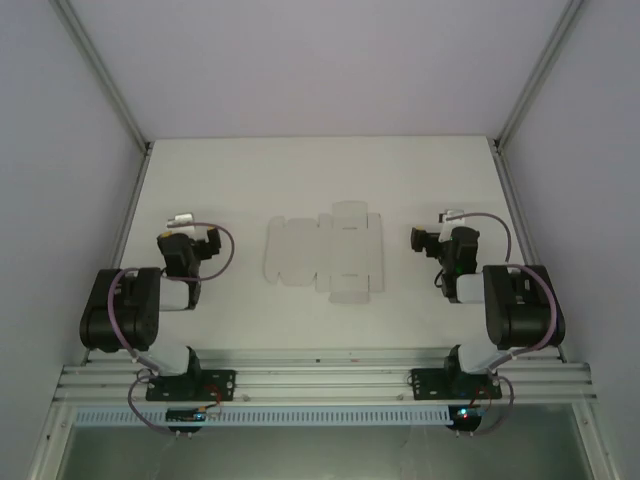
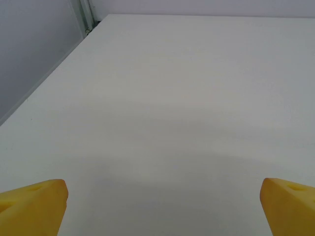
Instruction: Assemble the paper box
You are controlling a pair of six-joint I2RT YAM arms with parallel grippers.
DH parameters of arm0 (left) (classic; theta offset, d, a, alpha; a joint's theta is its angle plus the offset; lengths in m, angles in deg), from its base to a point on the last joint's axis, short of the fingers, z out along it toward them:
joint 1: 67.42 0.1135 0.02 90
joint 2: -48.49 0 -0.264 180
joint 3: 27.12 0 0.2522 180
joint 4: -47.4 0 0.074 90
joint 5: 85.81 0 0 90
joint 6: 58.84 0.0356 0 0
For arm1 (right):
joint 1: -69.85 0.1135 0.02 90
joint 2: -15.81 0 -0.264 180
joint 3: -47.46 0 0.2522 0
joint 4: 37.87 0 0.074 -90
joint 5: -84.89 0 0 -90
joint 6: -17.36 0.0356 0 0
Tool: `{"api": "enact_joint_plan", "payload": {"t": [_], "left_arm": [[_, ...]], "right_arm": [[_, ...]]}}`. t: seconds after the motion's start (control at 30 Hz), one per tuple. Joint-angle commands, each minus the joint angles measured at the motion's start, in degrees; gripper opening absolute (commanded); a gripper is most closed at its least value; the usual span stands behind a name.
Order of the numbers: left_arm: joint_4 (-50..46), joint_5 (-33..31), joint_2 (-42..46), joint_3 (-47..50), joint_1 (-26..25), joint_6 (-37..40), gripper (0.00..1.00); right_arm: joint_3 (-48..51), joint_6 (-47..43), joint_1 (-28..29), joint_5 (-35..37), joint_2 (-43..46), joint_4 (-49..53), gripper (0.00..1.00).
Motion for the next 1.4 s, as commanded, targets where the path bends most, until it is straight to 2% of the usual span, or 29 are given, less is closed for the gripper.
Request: {"api": "enact_joint_plan", "payload": {"t": [0.0, 0.77, 0.8, 0.93, 1.0, 1.07, 1.17, 1.27, 1.33, 1.37], "left_arm": [[0.7, -0.4, 0.3, -0.9, 0.0, -0.1, 1.00], [0.8, -0.3, 0.4, -1.1, 0.0, 0.1, 1.00], [-0.3, -0.3, 1.1, -1.9, 0.0, 0.3, 1.00], [-15.9, -0.7, 8.3, -6.8, 0.0, -0.2, 0.99], [-23.7, -1.2, 12.4, -9.1, -0.1, -2.6, 1.00], [-34.0, 1.0, 15.8, -12.6, -0.1, -6.9, 1.00], [-43.6, 6.4, 18.8, -15.5, -2.1, -13.1, 1.00], [-50.8, 12.4, 19.2, -18.4, -6.0, -17.5, 1.00], [-54.2, 16.1, 18.2, -20.1, -8.2, -21.0, 1.00], [-55.4, 19.9, 17.4, -20.8, -9.3, -22.3, 1.00]], "right_arm": [[-0.7, 0.8, 0.3, 0.7, -0.1, -0.2, 1.00], [-0.5, 0.9, 0.0, -0.3, -0.1, -0.3, 1.00], [-0.4, 0.9, -0.1, -0.2, 0.0, -0.7, 0.99], [-0.5, 1.2, 0.0, 1.9, 2.6, 0.9, 0.99], [-1.8, 1.1, 0.1, 3.8, 6.5, 6.1, 0.99], [-4.5, 0.4, 1.0, 6.5, 10.2, 13.6, 0.99], [-10.9, 3.3, 4.1, 10.0, 15.2, 29.7, 0.99], [-19.8, 9.6, 9.2, 10.9, 16.5, 49.9, 0.97], [-24.8, 13.9, 12.5, 8.4, 15.0, 60.0, 0.93], [-26.9, 15.0, 14.8, 5.1, 14.0, 64.2, 0.90]]}}
